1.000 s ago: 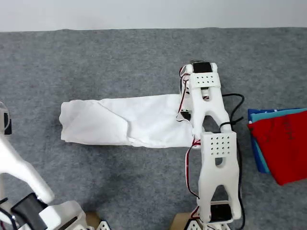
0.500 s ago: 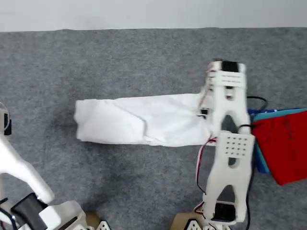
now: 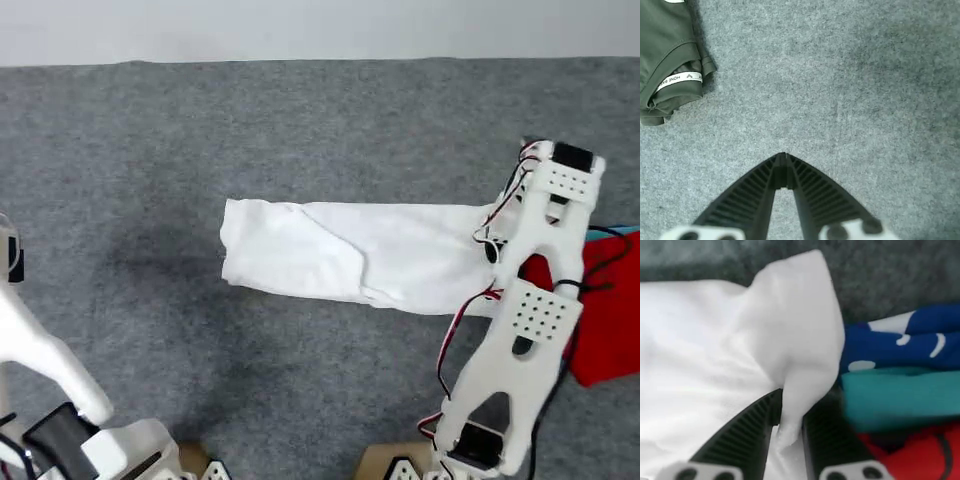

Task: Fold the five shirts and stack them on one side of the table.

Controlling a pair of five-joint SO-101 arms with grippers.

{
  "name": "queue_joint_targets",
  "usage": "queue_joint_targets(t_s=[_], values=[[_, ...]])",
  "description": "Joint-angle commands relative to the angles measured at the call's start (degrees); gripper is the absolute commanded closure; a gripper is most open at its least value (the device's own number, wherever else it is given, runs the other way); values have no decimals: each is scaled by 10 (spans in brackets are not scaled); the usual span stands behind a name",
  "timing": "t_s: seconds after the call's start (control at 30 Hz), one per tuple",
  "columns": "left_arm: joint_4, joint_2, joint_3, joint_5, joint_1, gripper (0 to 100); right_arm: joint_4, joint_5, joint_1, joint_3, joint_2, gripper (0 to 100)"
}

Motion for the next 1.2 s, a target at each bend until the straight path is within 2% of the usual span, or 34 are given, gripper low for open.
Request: queue_joint_targets(t_s=[0.0, 0.27, 0.73, 1.17], values=[[2, -24, -2, -3, 1, 998, 22, 20, -39, -4, -83, 990], [3, -25, -2, 19, 1, 998, 23, 20, -180, -4, -160, 990], [2, -20, -1, 49, 4, 998, 22, 16, -408, -4, -161, 990], [0, -23, -1, 49, 3, 998, -5, 20, -525, -7, -160, 990]])
